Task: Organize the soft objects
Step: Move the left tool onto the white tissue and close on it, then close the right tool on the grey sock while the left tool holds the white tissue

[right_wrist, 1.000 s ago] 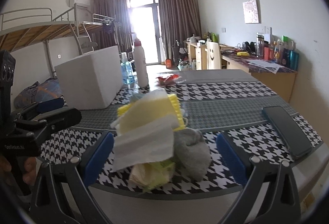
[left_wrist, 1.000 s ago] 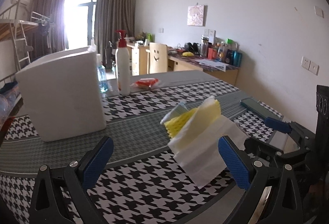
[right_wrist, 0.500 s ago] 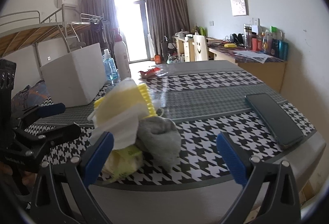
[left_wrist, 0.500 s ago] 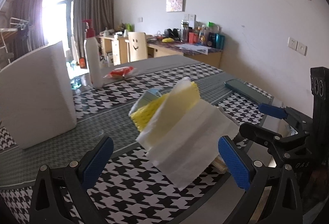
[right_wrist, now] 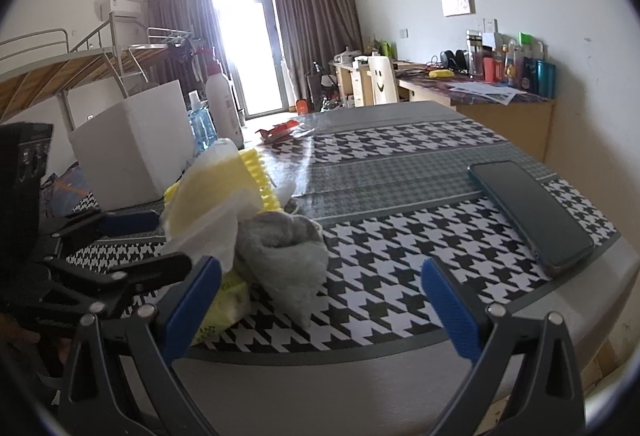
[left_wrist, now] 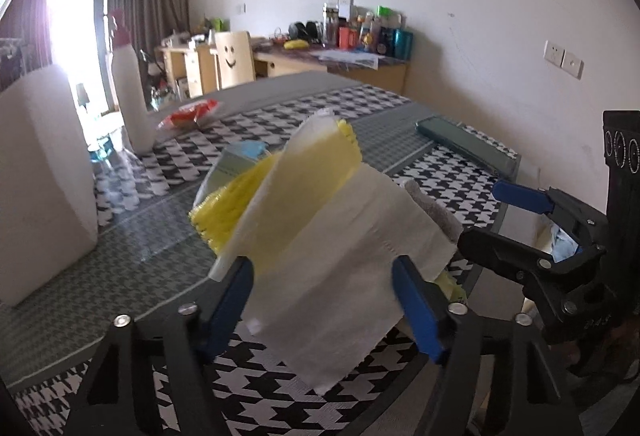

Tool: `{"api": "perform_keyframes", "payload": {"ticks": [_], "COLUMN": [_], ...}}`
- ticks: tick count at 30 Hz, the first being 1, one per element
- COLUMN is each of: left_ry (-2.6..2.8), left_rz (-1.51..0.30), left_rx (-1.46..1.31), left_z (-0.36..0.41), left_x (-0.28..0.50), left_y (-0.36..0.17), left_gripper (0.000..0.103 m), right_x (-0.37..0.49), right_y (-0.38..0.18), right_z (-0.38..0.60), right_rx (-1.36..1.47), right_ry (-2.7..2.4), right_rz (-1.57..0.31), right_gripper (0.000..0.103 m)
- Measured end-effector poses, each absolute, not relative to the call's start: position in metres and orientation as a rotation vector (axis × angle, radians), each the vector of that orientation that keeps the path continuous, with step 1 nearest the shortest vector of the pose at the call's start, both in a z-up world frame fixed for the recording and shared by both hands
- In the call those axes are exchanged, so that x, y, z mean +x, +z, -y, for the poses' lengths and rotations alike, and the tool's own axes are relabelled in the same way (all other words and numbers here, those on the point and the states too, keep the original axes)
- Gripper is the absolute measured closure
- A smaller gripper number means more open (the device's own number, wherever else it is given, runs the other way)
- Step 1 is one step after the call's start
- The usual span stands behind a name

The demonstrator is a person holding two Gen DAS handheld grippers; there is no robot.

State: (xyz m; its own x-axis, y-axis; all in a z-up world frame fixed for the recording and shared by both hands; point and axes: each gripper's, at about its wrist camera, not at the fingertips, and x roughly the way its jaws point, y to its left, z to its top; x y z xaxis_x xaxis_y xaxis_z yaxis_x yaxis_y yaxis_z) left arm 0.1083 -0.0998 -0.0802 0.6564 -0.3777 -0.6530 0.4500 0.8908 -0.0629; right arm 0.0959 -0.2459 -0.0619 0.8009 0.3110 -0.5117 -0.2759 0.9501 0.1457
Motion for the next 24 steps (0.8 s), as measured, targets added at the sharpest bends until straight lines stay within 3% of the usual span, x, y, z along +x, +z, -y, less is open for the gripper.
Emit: {"api": "perform_keyframes", "payload": {"ticks": [4,8,13,18,24], "left_ry": [-0.478,-0.483,-0.491,-0.485,-0.478], "left_rz": [-0.746,-0.771,-0.762,-0.752,-0.719], "left_rx": [0.106,0.096,0.09,0.078,0.078], "left_z": [0.104,0.101,0.098,0.094,0.087], "left_x": [0.115,0.117,0.114,0.113,0.108], "left_y": [-0.082,-0.086,-0.084,-0.081,-0.073], "left_gripper": [0.053,0.064,0.088,0.096,0.097], "right_x": [0.097,0.097,0.098,0.099,0.104], "right_y": [-0.064,-0.066,-0.067,-0.067,-0.067], "right_z": [0.244,0.243,0.24,0.236,0.232], "right_rx": [0.062,0.063,0.056,0.052,0.038], "right_ry": [0.331,0.345,0.357,0.366,0.365], "right_rz": [-0.568,-0.573,-0.579,-0.581,-0.593], "right_gripper": [0.002,0.002,0.002,0.002,0.002]}}
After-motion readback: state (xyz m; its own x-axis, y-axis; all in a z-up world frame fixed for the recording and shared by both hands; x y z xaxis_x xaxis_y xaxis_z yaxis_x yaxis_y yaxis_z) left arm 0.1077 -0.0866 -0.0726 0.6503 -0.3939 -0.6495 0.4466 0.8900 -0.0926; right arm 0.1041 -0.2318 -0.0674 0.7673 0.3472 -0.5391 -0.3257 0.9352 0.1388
